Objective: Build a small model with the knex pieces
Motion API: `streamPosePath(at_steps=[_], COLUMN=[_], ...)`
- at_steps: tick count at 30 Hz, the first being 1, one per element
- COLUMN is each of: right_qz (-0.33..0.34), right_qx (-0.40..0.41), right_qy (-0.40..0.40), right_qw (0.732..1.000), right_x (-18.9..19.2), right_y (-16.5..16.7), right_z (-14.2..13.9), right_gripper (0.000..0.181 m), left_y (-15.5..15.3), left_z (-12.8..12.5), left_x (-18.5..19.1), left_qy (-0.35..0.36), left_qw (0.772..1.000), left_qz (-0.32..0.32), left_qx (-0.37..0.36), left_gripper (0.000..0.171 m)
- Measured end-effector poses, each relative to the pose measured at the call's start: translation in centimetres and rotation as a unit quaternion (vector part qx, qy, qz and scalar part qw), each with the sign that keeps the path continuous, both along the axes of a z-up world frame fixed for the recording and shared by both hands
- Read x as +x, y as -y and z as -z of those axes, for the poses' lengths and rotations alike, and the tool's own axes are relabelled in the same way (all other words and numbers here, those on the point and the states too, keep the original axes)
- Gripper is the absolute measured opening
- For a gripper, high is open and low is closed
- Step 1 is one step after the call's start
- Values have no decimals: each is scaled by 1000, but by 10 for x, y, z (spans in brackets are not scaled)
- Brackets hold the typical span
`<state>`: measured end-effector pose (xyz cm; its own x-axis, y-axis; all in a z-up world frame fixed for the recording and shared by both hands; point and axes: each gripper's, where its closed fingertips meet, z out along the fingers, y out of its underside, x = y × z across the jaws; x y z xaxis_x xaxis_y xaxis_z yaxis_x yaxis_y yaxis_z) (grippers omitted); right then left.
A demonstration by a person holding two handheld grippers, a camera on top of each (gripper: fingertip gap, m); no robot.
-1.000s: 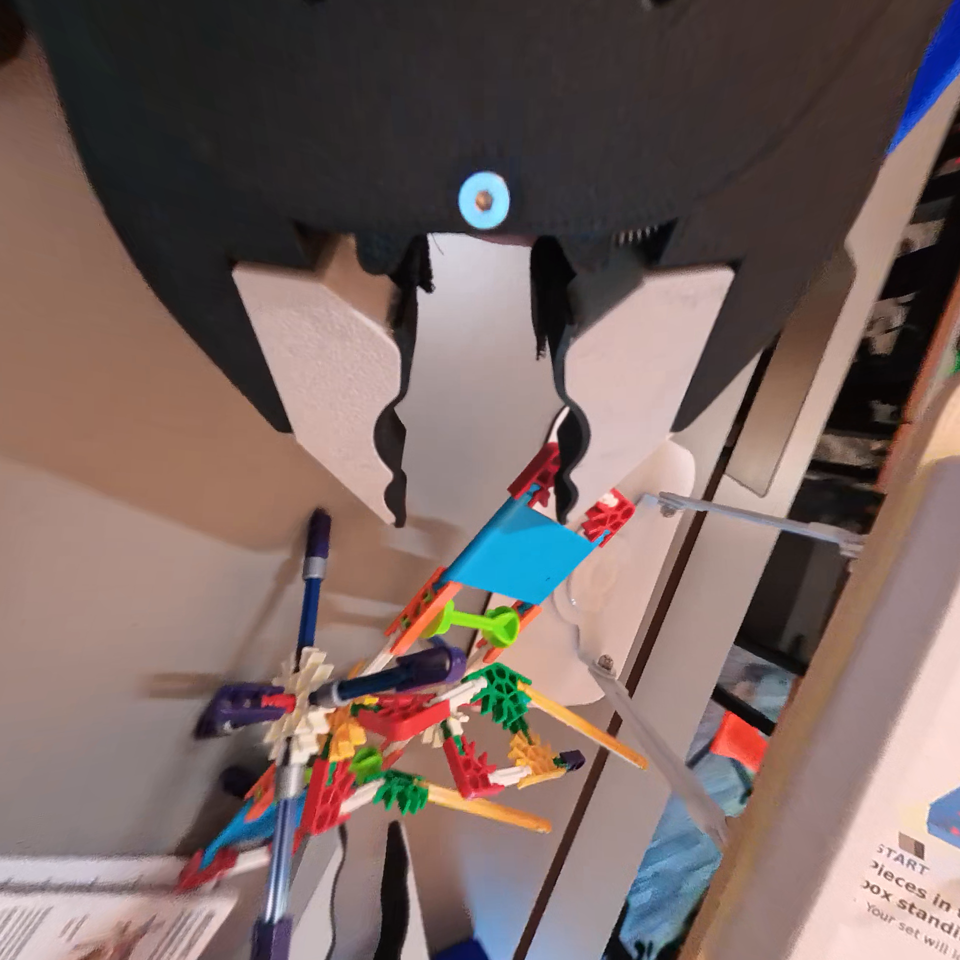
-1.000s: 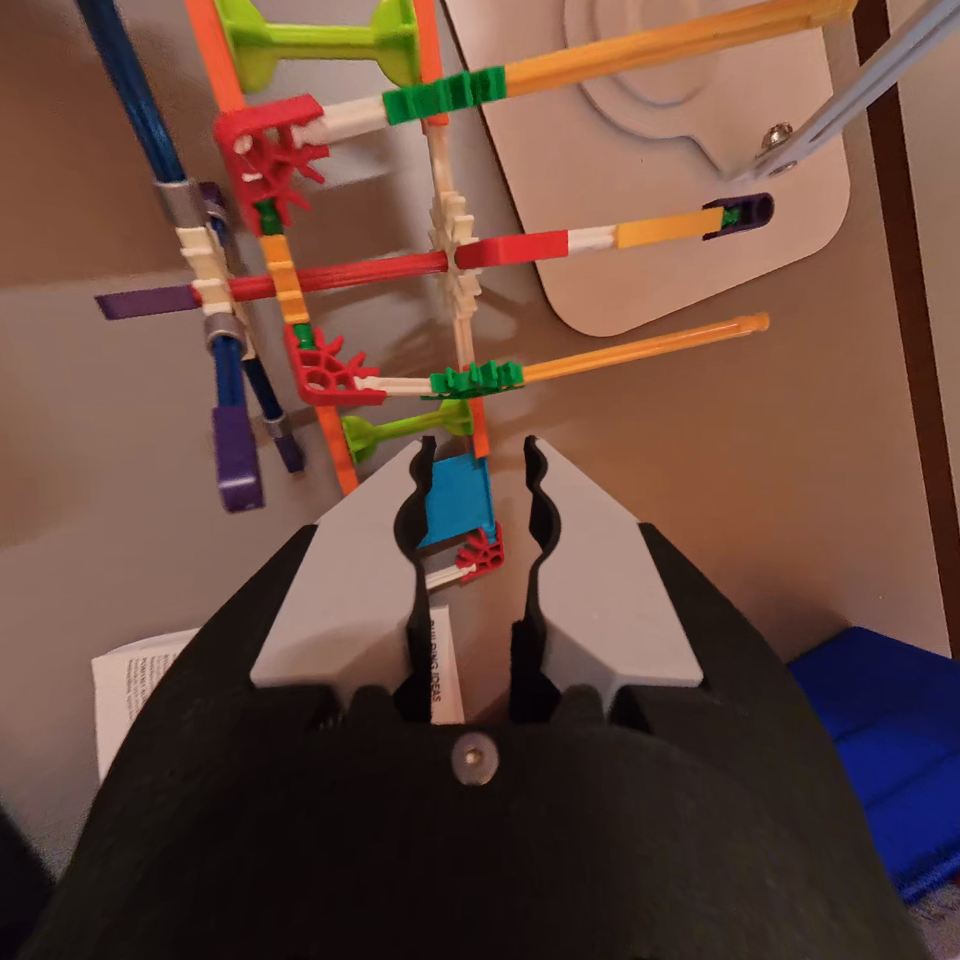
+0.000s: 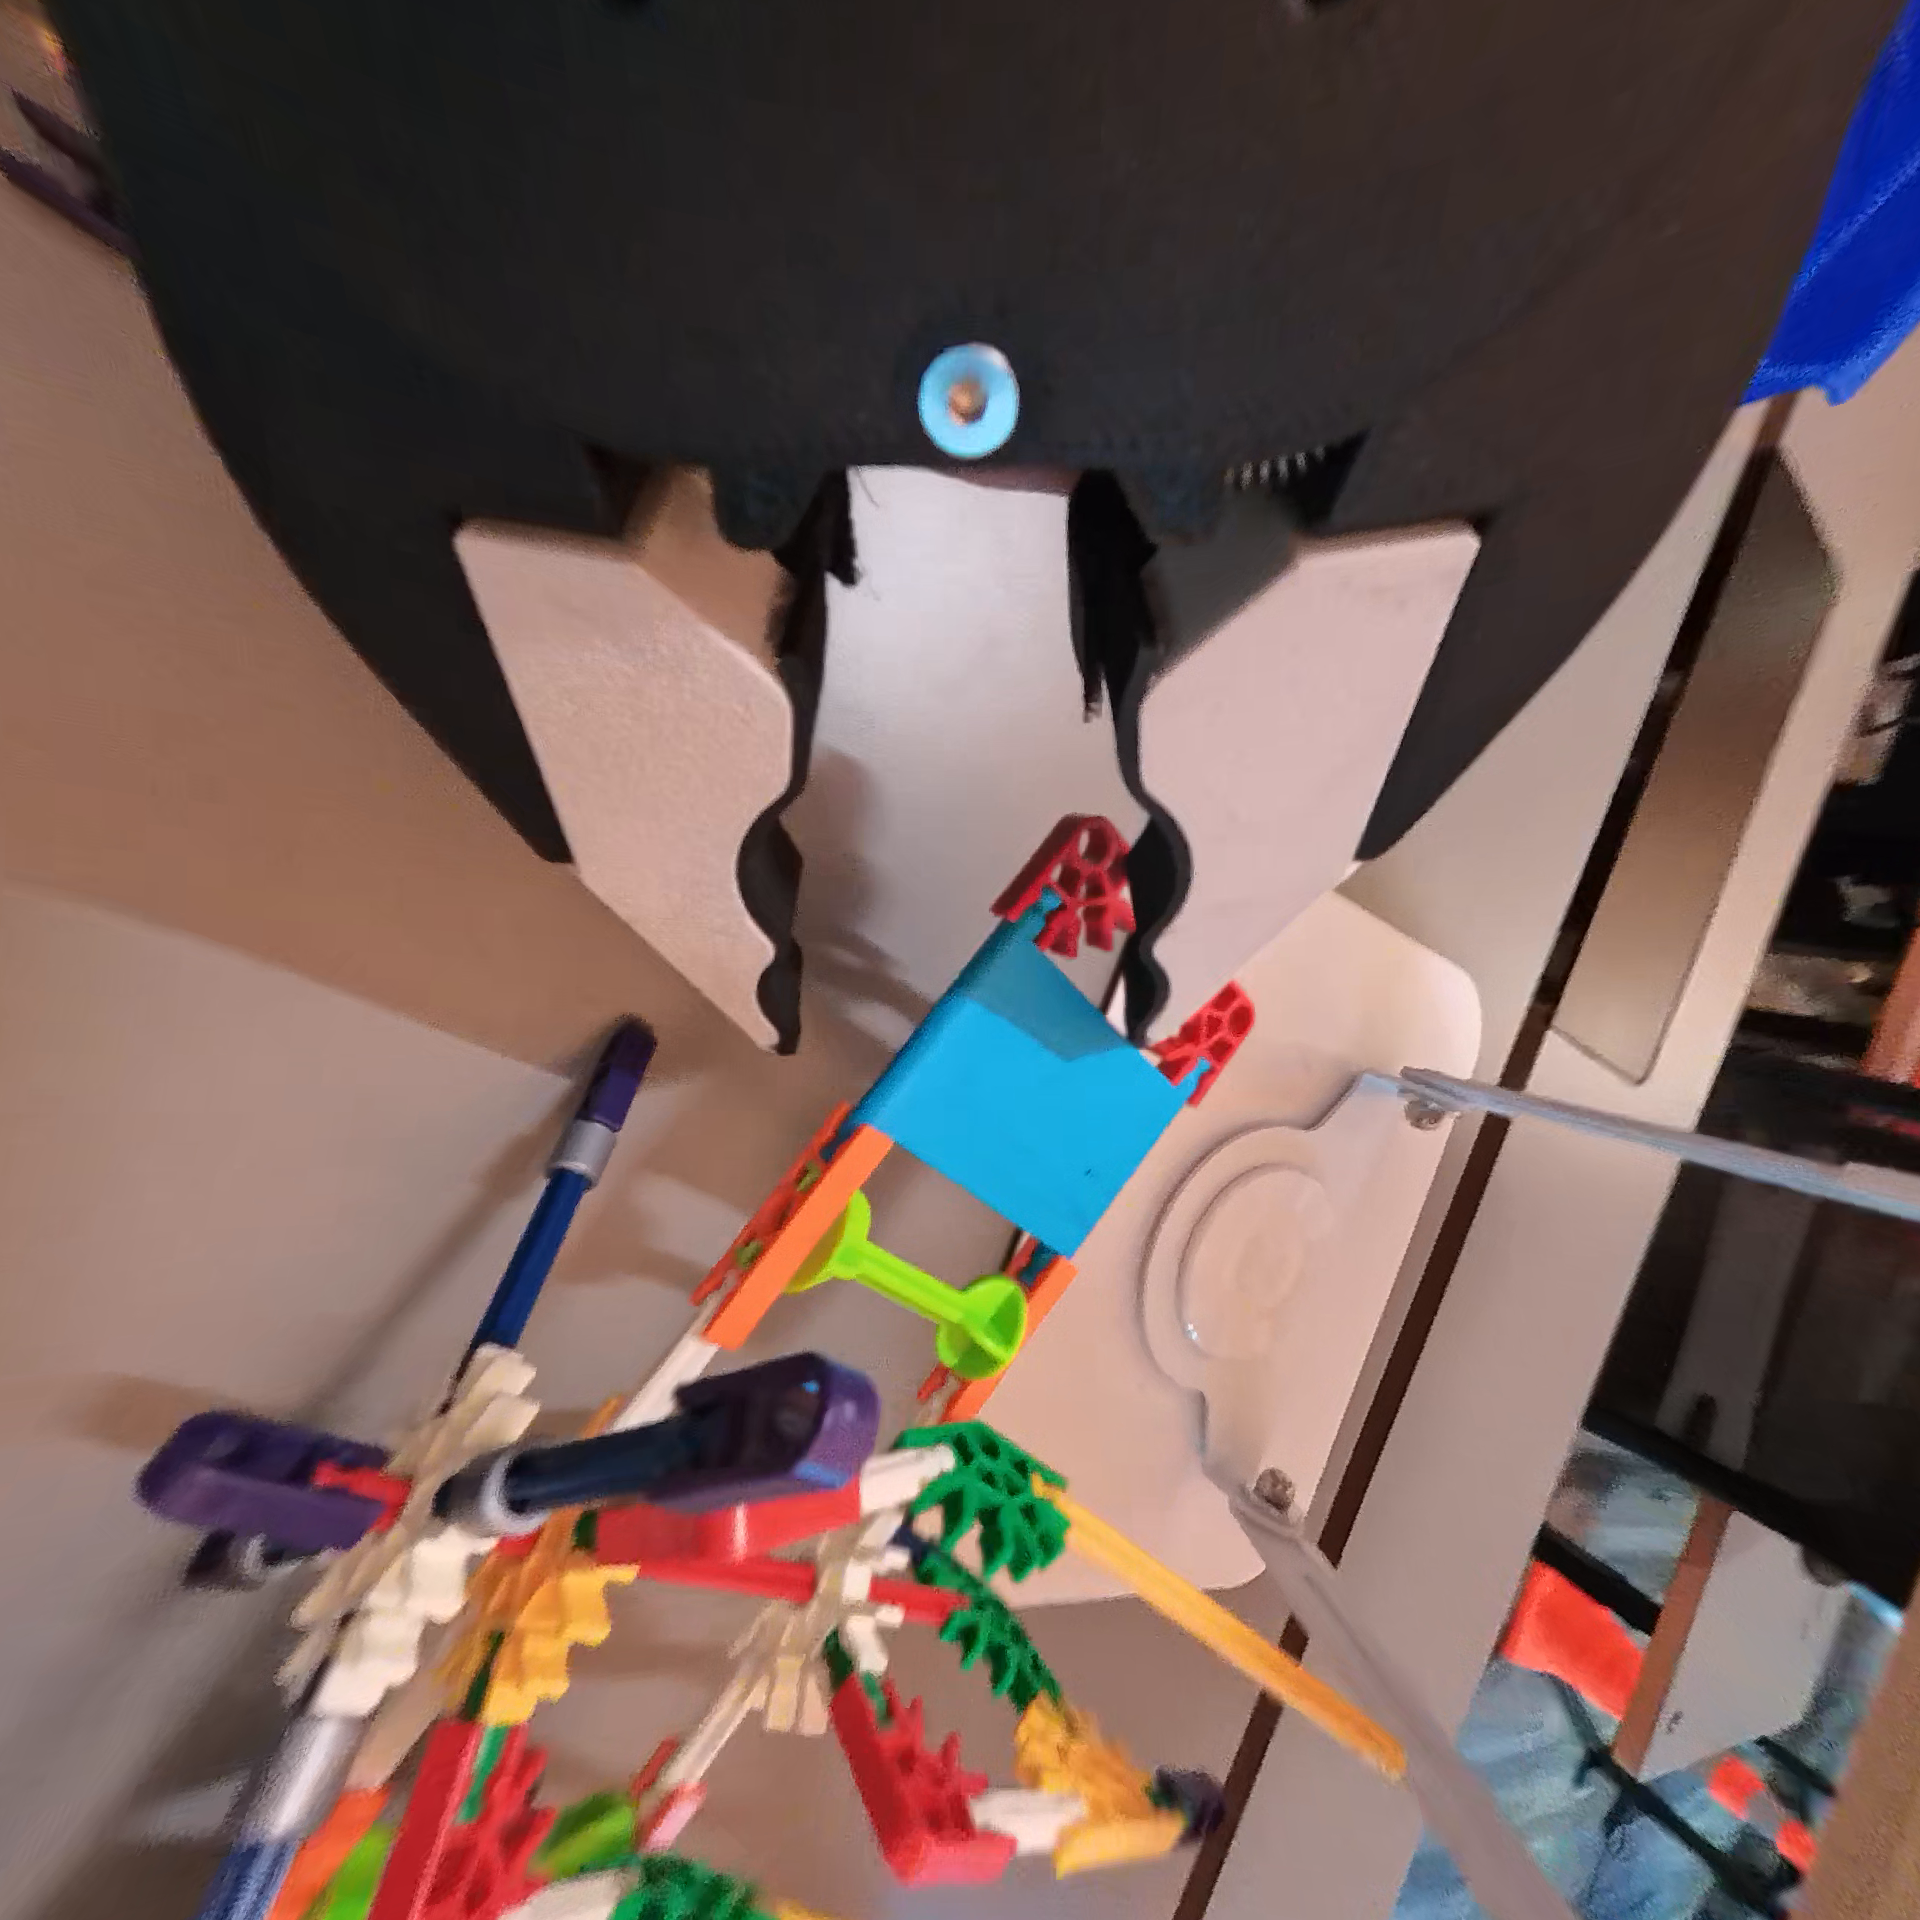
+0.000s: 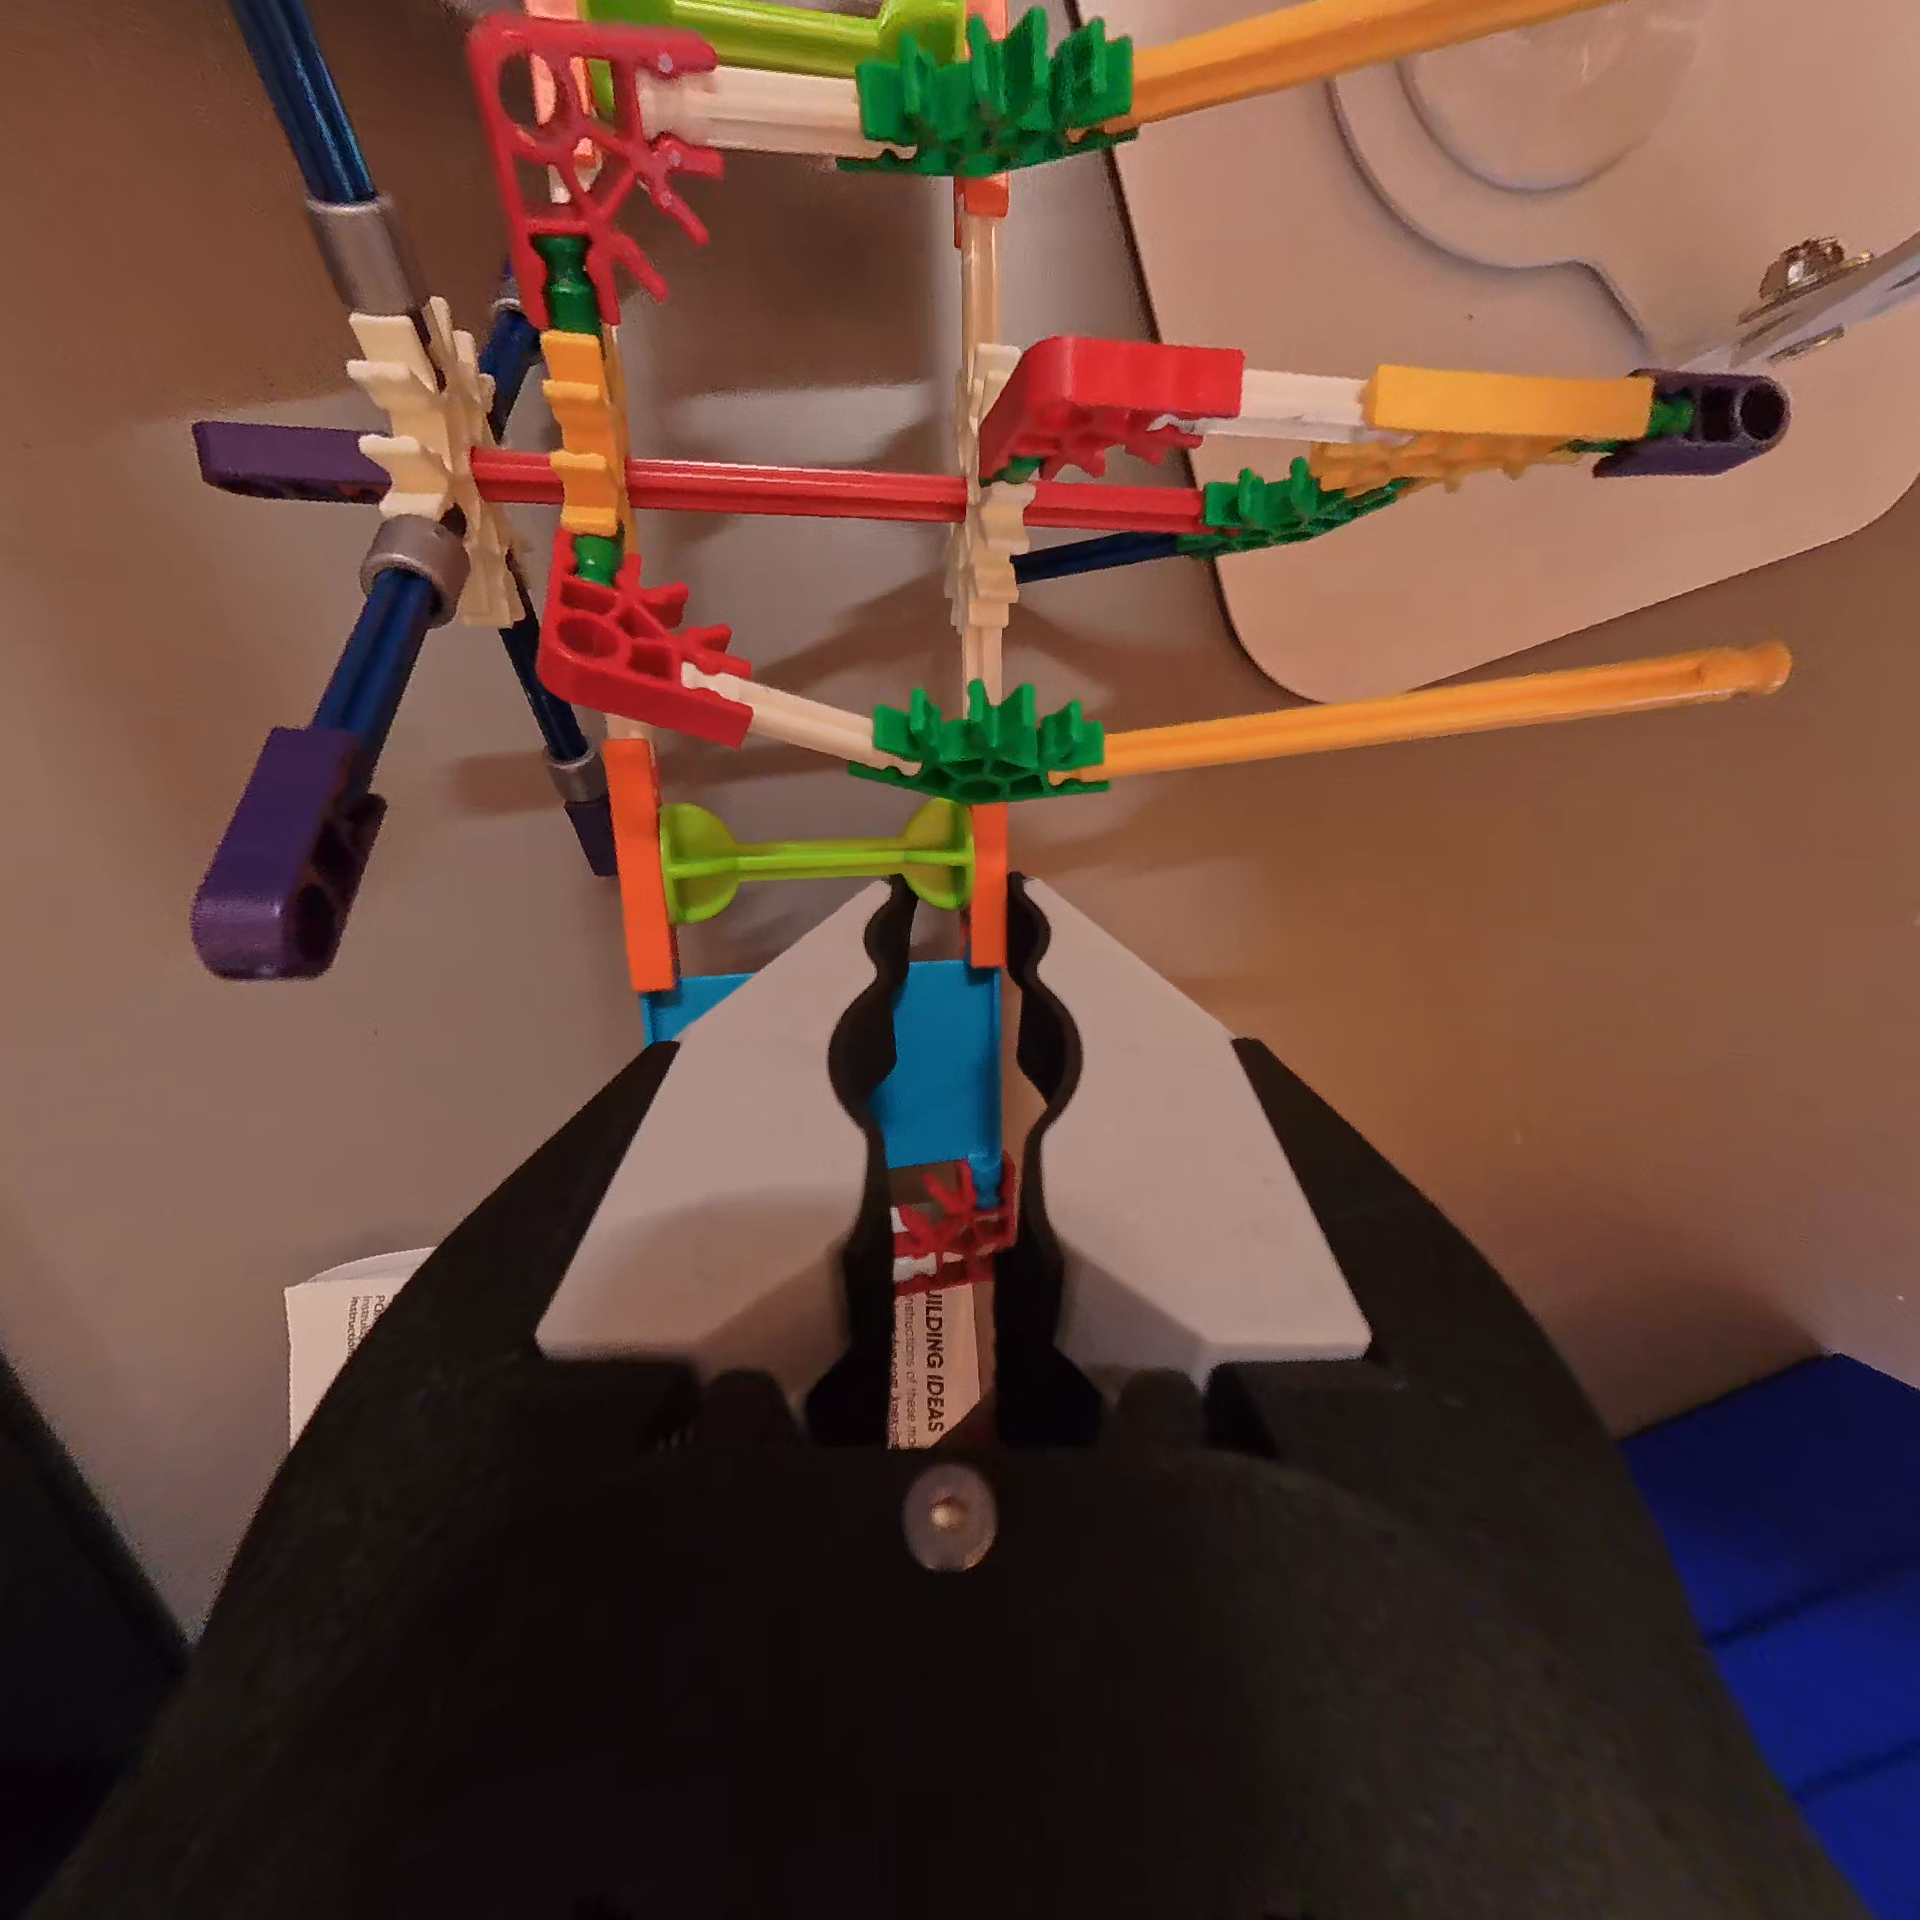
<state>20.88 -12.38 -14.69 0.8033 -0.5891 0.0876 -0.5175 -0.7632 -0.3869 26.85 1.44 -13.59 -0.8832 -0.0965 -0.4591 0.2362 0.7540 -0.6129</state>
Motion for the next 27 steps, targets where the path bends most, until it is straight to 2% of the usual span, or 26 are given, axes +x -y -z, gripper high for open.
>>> streamPosePath(at_steps=[1, 4, 8, 12, 15, 19, 27], right_qz=[0, -2, -1, -1, -1, -1, 0], right_qx=[-2, 1, 1, 0, 2, 3, 4], right_qy=[-2, -3, -4, -6, -6, -7, -14], right_qw=[1000, 1000, 1000, 1000, 1000, 1000, 1000], right_x=[-1, -1, -2, -2, -2, -2, -6], right_y=[0, -1, -2, -2, -3, -4, -9], right_z=[1, 1, 0, 0, 0, 0, -3], right_gripper=[15, 15, 15, 15, 15, 15, 15], left_y=[0, -1, -7, -8, -2, 14, 29], left_z=[-2, -11, -17, -33, -42, -42, -40], left_x=[-4, -10, -6, -10, -27, -53, -46], left_qy=[-15, -24, -7, -3, -16, -99, -159], left_qw=[1000, 999, 1000, 999, 998, 989, 977], left_qz=[9, 16, 0, 7, 32, 66, 25], left_qx=[-4, -17, -8, -35, -49, -90, -143], left_gripper=[65, 62, 62, 62, 50, 44, 25])
